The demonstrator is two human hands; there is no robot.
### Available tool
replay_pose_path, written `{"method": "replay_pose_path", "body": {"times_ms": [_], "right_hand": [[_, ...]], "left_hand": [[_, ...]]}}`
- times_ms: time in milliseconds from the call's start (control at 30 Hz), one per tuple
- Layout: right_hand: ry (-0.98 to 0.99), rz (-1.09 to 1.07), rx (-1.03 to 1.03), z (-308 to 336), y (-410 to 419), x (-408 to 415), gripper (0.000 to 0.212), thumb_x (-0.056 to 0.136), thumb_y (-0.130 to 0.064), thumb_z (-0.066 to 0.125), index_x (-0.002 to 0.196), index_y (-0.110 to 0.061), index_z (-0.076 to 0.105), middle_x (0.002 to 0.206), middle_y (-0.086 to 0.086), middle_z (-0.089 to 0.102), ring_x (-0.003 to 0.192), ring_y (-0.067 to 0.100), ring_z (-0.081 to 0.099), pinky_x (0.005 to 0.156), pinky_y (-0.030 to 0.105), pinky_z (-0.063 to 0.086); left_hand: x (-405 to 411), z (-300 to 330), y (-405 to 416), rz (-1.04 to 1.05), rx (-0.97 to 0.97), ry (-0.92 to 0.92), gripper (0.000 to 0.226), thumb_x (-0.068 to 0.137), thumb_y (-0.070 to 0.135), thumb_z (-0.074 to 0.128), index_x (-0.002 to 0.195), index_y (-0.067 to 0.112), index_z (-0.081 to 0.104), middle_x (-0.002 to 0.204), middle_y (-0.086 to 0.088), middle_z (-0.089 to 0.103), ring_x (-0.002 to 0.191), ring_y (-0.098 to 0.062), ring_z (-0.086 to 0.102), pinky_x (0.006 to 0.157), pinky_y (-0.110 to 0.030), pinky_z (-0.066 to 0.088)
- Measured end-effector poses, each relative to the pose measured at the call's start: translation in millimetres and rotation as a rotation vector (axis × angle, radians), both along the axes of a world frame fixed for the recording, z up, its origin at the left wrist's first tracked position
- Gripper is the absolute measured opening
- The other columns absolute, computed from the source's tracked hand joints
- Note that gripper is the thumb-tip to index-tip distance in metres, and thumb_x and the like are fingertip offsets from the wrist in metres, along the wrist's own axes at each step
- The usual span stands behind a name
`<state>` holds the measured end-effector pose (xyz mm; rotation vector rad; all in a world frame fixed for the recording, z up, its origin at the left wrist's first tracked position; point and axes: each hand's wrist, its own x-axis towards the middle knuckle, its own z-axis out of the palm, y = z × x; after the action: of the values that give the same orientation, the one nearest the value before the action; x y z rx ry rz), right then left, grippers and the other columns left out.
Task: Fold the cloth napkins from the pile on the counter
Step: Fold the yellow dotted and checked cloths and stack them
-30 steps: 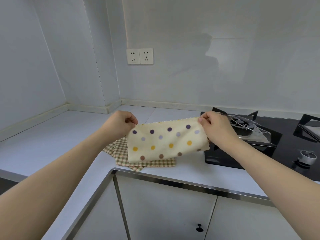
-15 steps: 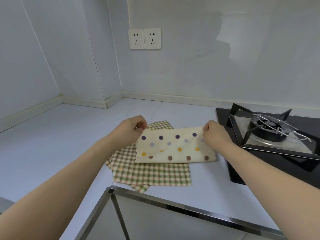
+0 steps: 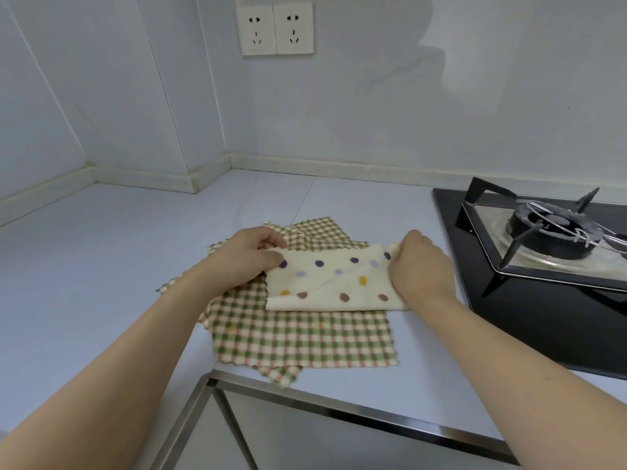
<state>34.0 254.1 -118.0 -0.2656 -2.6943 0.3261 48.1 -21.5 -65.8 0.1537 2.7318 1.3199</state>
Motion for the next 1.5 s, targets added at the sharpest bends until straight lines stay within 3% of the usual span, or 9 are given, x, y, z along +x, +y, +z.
{"method": "replay_pose_path", "body": {"times_ms": [233, 467, 633, 767, 1033, 1133, 1233, 1367, 1500], "right_hand": [[0.018, -0.002, -0.010, -3, 1, -3, 0.003, 0.092, -0.010, 0.039, 0.091, -0.011, 0.042, 0.099, 0.013, 0.059, 0.088, 0.034, 0.055, 0.069, 0.035, 0.034], [0.031, -0.011, -0.015, -5, 2, -3, 0.008, 0.091, -0.011, 0.040, 0.095, -0.009, 0.046, 0.099, 0.013, 0.059, 0.088, 0.033, 0.056, 0.070, 0.036, 0.037], [0.013, -0.012, -0.028, -3, 1, -2, 0.007, 0.091, -0.014, 0.043, 0.096, -0.009, 0.046, 0.099, 0.012, 0.059, 0.088, 0.031, 0.056, 0.069, 0.036, 0.039], [0.012, -0.015, -0.037, -1, 1, 0, 0.012, 0.093, -0.016, 0.042, 0.098, -0.008, 0.048, 0.099, 0.012, 0.059, 0.088, 0.031, 0.056, 0.069, 0.035, 0.038], [0.016, -0.025, -0.075, -2, 2, -2, 0.006, 0.089, -0.008, 0.042, 0.085, -0.009, 0.039, 0.092, 0.013, 0.059, 0.076, 0.029, 0.047, 0.066, 0.034, 0.036], [-0.002, -0.022, -0.131, 0, 4, -1, 0.005, 0.087, -0.005, 0.040, 0.083, -0.008, 0.040, 0.089, 0.013, 0.058, 0.076, 0.031, 0.047, 0.065, 0.033, 0.035], [-0.023, -0.028, -0.166, 3, 5, 1, 0.008, 0.087, -0.005, 0.039, 0.090, -0.006, 0.046, 0.087, 0.010, 0.055, 0.081, 0.033, 0.051, 0.068, 0.035, 0.039], [-0.054, -0.021, -0.354, 7, 9, 1, 0.018, 0.094, -0.018, 0.037, 0.089, -0.009, 0.052, 0.092, 0.007, 0.060, 0.089, 0.032, 0.055, 0.074, 0.035, 0.041], [-0.142, 0.123, -0.685, 18, 25, -2, 0.021, 0.088, -0.027, 0.058, 0.074, -0.012, 0.052, 0.071, -0.001, 0.059, 0.065, 0.021, 0.050, 0.064, 0.030, 0.039]], "left_hand": [[2, -2, 0, -0.068, -0.120, 0.108, 0.012, 0.085, 0.018, 0.067, 0.092, 0.022, 0.058, 0.090, 0.005, 0.058, 0.065, -0.012, 0.047, 0.059, -0.023, 0.038], [2, 0, 7, -0.101, -0.251, 0.047, 0.017, 0.082, 0.016, 0.069, 0.097, 0.017, 0.063, 0.099, -0.004, 0.062, 0.075, -0.014, 0.052, 0.069, -0.027, 0.041], [5, 3, 5, -0.080, -0.246, 0.082, 0.023, 0.083, 0.025, 0.067, 0.078, 0.006, 0.055, 0.071, -0.001, 0.050, 0.063, -0.013, 0.044, 0.059, -0.027, 0.035], [2, 3, 0, 0.024, -0.245, 0.133, 0.040, 0.079, 0.028, 0.074, 0.063, 0.015, 0.039, 0.060, 0.002, 0.035, 0.054, -0.013, 0.031, 0.051, -0.026, 0.024], [-1, -3, 0, 0.100, -0.013, 0.063, 0.021, 0.077, 0.022, 0.080, 0.087, 0.010, 0.066, 0.076, -0.001, 0.063, 0.062, -0.010, 0.052, 0.057, -0.021, 0.037], [-2, -3, -1, 0.054, 0.066, -0.044, 0.013, 0.084, 0.018, 0.071, 0.097, 0.020, 0.071, 0.098, -0.005, 0.072, 0.082, -0.017, 0.064, 0.073, -0.024, 0.049], [-2, -3, -2, 0.074, 0.140, -0.090, 0.011, 0.089, 0.019, 0.065, 0.096, 0.020, 0.074, 0.097, -0.002, 0.074, 0.093, -0.020, 0.067, 0.085, -0.029, 0.051], [-3, -5, 0, 0.162, 0.159, -0.025, 0.007, 0.089, 0.014, 0.068, 0.092, 0.013, 0.074, 0.093, -0.002, 0.074, 0.084, -0.014, 0.066, 0.070, -0.022, 0.048], [-3, -7, 2, 0.191, 0.167, 0.036, 0.003, 0.086, 0.012, 0.071, 0.088, 0.011, 0.073, 0.087, -0.002, 0.071, 0.078, -0.014, 0.062, 0.064, -0.020, 0.045]]}}
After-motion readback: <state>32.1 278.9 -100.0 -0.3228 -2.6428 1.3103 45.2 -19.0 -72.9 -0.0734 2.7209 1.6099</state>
